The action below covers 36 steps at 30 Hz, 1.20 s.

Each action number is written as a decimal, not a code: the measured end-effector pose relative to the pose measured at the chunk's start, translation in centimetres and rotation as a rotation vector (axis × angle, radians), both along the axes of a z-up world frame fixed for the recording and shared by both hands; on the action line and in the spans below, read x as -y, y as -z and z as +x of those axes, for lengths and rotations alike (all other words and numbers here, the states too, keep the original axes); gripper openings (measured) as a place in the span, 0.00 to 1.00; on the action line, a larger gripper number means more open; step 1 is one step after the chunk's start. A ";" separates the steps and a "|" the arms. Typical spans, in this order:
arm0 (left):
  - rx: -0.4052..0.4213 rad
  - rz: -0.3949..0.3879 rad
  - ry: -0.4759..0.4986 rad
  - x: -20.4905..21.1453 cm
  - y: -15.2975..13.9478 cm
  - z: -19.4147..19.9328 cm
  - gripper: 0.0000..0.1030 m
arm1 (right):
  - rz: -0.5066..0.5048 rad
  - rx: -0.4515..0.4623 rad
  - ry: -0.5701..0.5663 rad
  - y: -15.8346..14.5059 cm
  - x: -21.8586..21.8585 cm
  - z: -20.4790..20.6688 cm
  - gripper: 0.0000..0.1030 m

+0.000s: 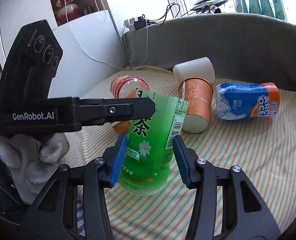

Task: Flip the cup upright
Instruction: 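Rotate the bottle open end up with the left gripper while the right gripper steadies it, then set the bottle down standing and open the left gripper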

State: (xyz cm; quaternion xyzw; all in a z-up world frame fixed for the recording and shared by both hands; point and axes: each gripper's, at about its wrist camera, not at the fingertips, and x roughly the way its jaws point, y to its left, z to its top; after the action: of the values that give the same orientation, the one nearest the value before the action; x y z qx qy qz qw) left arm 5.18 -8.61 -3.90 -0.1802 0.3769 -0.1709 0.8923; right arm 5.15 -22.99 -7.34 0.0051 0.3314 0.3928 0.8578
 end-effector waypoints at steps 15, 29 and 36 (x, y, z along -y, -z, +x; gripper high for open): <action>0.050 0.034 0.097 0.5 -0.5 -5.0 0.41 | -0.087 0.088 0.023 -0.3 -0.5 -4.9 0.45; 0.026 0.082 0.138 0.7 0.1 -7.1 0.60 | -0.135 0.115 0.089 -0.9 0.2 -8.1 0.63; 0.092 0.131 0.102 0.0 -1.1 -8.5 0.61 | -0.115 0.135 0.182 -2.0 2.0 -9.6 0.67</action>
State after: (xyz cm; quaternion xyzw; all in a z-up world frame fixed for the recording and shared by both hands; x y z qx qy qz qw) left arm -3.28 -8.65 -2.83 -0.0941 0.3546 -0.1990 0.9087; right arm -4.44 -25.02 -5.33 -0.0402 0.2932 0.2932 0.9091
